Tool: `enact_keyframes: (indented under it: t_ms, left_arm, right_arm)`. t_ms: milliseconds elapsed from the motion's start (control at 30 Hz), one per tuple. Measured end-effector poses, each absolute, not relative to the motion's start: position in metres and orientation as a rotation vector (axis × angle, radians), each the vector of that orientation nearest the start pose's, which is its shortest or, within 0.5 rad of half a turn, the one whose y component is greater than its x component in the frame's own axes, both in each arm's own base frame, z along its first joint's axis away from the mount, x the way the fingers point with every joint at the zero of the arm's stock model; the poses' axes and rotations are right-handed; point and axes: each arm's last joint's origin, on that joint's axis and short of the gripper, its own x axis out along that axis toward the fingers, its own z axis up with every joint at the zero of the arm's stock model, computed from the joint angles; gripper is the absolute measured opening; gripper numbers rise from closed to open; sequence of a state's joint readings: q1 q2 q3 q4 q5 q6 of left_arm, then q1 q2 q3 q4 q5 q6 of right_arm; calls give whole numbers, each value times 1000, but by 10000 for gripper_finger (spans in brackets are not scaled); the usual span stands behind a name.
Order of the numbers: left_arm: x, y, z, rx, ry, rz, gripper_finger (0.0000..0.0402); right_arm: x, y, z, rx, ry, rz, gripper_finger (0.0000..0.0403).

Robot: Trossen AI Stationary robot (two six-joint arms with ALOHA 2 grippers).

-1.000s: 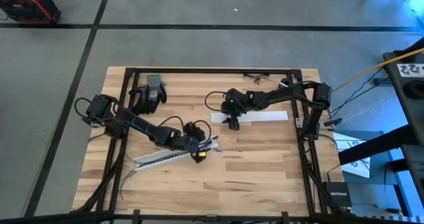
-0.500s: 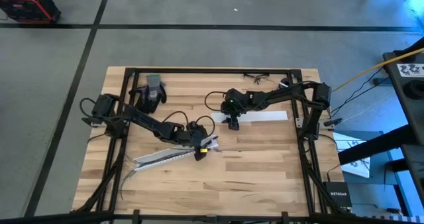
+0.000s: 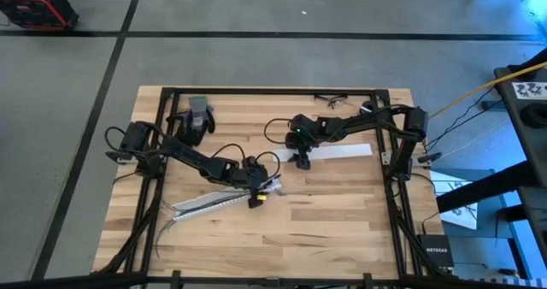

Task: Ziptie cables
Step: Close the white cable duct

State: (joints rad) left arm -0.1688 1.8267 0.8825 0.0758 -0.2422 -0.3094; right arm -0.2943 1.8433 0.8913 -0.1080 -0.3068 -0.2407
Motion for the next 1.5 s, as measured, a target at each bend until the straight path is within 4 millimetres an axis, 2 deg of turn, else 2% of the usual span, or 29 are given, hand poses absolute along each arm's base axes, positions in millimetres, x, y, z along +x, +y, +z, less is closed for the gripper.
enact_keyframes:
  t_ms: [367, 700, 1133, 1367, 1500]
  left_arm:
    - [332, -56, 120, -80, 886, 190, 299]
    - [332, -59, 120, -79, 879, 176, 298]
    - [332, -64, 120, -83, 867, 159, 297]
    - [332, -64, 120, -86, 865, 159, 297]
    - [332, -64, 121, -89, 864, 160, 297]
  right_arm:
    - [306, -76, 128, 163, 1011, 230, 221]
    - [312, -54, 133, 108, 997, 285, 221]
    - [308, -49, 161, 90, 914, 316, 221]
    - [316, -27, 164, 53, 864, 370, 221]
    - [322, -18, 163, -6, 841, 294, 221]
